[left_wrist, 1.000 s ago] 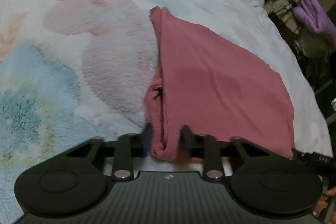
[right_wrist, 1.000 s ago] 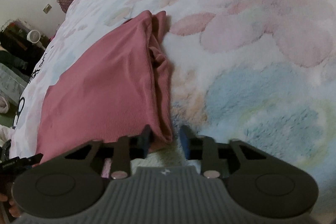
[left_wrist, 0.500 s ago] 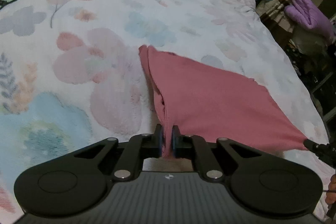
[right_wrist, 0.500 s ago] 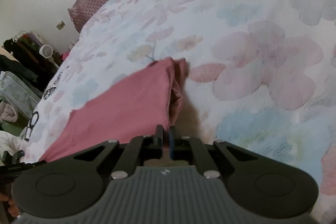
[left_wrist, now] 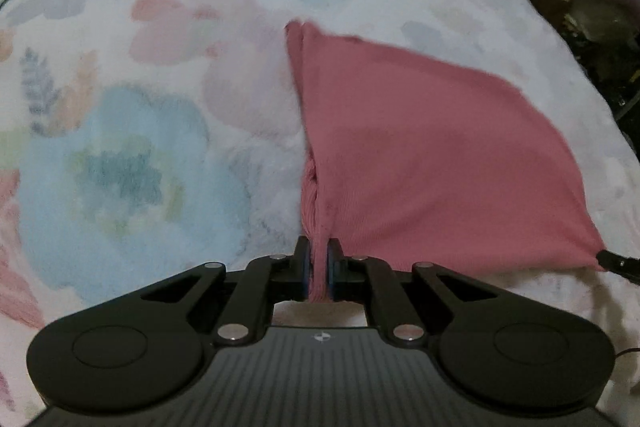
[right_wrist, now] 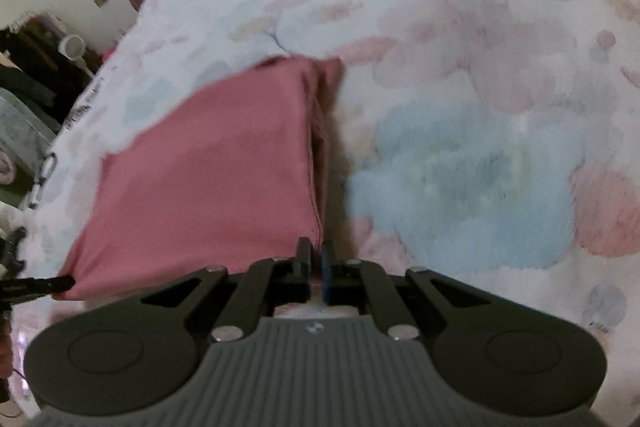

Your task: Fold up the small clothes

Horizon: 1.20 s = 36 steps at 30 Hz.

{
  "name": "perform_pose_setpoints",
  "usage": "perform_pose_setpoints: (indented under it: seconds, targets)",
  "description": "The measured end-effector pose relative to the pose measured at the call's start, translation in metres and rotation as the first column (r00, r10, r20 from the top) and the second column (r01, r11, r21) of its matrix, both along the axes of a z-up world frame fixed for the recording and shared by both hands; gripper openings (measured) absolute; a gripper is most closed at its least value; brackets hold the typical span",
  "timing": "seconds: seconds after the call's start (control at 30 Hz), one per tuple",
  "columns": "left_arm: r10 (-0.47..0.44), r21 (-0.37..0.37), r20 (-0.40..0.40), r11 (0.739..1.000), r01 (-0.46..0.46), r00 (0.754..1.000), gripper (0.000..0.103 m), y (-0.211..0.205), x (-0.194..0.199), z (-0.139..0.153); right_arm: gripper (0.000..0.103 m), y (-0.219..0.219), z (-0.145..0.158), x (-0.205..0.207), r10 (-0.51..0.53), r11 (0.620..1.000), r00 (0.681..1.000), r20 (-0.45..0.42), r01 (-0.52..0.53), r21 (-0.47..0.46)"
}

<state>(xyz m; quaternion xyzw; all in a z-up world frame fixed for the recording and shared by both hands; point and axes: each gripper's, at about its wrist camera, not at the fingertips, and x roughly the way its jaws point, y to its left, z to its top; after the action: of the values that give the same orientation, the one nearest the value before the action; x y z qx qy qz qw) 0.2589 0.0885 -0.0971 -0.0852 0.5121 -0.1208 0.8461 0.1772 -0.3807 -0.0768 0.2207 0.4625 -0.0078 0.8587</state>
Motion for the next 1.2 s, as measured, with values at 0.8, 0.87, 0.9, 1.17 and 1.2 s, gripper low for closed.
perform_pose_setpoints:
  seconds: [0.8,0.87,0.9,1.17,1.2]
  targets:
    - [-0.062,0.03,0.108,0.998,0.059,0.992,0.062,-0.018,0.093,0.017,0.069,-0.047,-0.019,0.116,-0.075,0.975,0.991,0.108,0.05,0.217]
    - [-0.048,0.034,0.105,0.998,0.044,0.993,0.062,-0.024,0.107,0.012,0.069,-0.052,-0.028,0.133,-0.086,0.967,0.99,0.109,0.056,0.25]
    - [-0.043,0.034,0.104,0.999,0.039,0.994,0.062,-0.024,0.11,0.01,0.069,-0.053,-0.033,0.143,-0.088,0.965,0.99,0.109,0.058,0.256]
    - [-0.023,0.046,0.075,0.999,0.019,0.997,0.062,-0.026,0.142,-0.011,0.057,-0.068,-0.083,0.196,-0.13,0.926,0.989,0.074,0.095,0.366]
    - [-0.021,0.05,0.072,0.999,0.017,0.997,0.062,-0.026,0.144,-0.013,0.047,-0.068,-0.086,0.198,-0.134,0.923,0.988,0.08,0.094,0.374]
